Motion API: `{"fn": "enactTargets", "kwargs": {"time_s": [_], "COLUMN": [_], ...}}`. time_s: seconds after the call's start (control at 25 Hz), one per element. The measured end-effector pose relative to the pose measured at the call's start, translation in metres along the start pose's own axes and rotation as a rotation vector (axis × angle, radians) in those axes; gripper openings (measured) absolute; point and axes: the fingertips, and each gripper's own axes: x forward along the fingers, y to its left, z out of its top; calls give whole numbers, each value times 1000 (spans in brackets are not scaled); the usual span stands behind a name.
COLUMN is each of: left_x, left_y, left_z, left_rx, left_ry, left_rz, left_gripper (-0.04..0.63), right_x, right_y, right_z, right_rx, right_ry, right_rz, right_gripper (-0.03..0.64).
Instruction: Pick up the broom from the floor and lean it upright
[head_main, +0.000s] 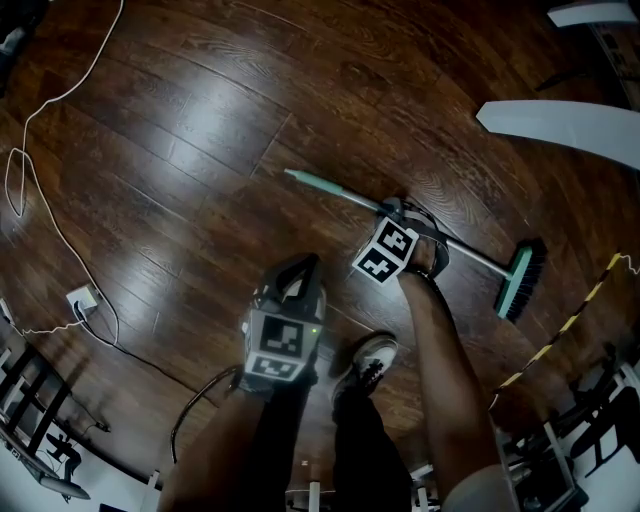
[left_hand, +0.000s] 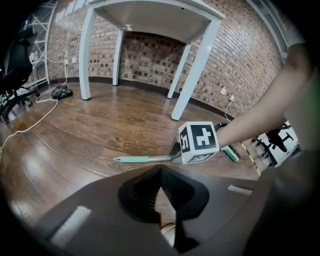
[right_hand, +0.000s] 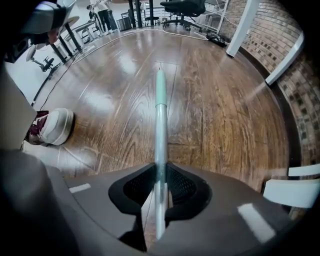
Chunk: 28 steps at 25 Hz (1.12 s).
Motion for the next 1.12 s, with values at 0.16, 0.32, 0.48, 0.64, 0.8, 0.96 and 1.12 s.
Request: {"fn": "enactTargets", "kwargs": {"time_s": [0.16, 0.32, 0.48, 0.64, 0.8, 0.96, 1.12], "left_x": [1, -2, -20, -41, -68, -93, -131], "left_y": [2, -2, -9, -24, -41, -61, -94], "left_z": [0, -1, 11, 52, 108, 164, 219], "left_rx": [-2, 14, 16, 34, 55, 65, 100], "left_ry": [6, 25, 34, 4, -43, -97, -144], "left_rz": [-2, -21, -28, -45, -62, -76, -106], "left_gripper": [0, 0, 0, 0, 0, 0, 0], "right_x": [1, -8, -47, -114, -191, -270, -366], "right_y": [2, -2, -16, -36, -59, -87, -113], "right_z": [2, 0, 3, -6, -26, -55, -95], "right_rx": [-9, -2, 21, 76, 166, 289, 471], "right_ry": [-11, -19, -44, -85, -114, -135, -207], "right_rz": [7, 4, -21, -70, -135, -211, -317], "right_gripper": [84, 84, 84, 84, 86, 89, 91]}}
